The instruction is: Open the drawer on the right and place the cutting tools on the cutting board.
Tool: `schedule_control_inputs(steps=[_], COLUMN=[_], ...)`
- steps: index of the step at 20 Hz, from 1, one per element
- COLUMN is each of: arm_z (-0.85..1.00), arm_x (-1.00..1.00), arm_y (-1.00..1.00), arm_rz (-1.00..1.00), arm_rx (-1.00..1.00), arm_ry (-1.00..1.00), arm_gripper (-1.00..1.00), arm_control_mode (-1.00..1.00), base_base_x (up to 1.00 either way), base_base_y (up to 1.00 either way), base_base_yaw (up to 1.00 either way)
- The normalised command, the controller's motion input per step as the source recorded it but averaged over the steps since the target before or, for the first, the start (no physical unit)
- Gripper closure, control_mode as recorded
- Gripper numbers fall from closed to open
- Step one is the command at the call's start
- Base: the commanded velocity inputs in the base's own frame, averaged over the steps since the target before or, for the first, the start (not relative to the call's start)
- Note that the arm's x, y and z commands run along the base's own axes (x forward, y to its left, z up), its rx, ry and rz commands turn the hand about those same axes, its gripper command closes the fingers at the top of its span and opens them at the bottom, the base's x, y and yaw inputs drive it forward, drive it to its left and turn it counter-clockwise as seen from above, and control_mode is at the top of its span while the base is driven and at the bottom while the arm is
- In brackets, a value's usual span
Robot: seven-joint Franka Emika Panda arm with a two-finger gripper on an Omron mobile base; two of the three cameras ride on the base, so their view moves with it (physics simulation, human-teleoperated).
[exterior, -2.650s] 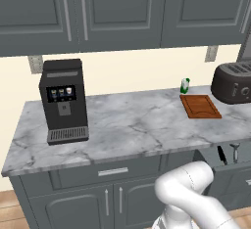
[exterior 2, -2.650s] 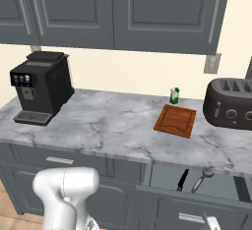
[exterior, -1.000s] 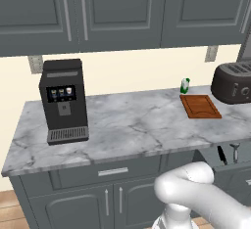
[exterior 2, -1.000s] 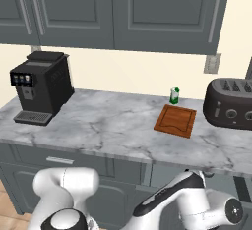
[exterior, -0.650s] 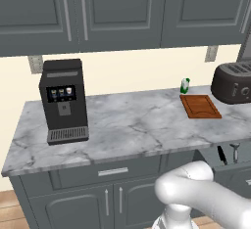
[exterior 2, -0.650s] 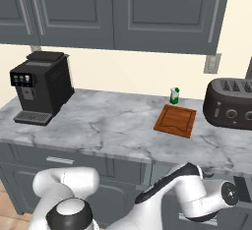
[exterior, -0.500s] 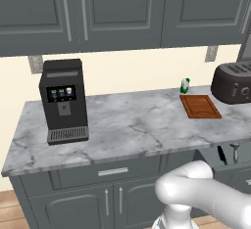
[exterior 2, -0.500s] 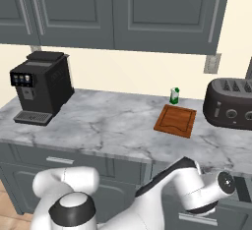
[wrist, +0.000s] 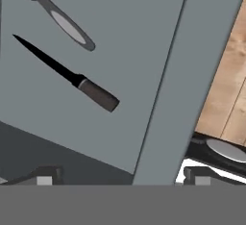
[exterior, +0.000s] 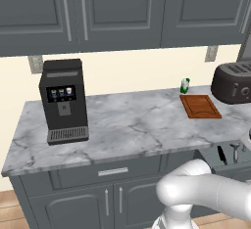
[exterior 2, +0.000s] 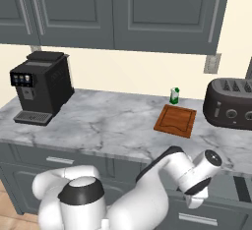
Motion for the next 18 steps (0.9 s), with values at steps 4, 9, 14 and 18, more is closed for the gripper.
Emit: schedule_control_inputs(steps=[4,9,14,18], arm_z=[-0.28,-0.23,-0.14,-0.09], arm_x=[0.0,0.0,0.0,-0.06], arm_y=[0.0,0.0,0.0,0.0], arm_rz=[0.0,0.0,0.0,0.0], arm_rx=[-0.01,0.0,0.0,0.0], arm_ry=[0.15,0.15,0.14,0.11], arm_gripper=[-1.0,-1.0,-1.0,-1.0], arm_control_mode=[-1.0,-1.0,-1.0,-1.0], base_base_x=[0.0,0.0,0.0,0.0], base_base_y=[0.0,0.0,0.0,0.0], base_base_yaw=[0.0,0.0,0.0,0.0])
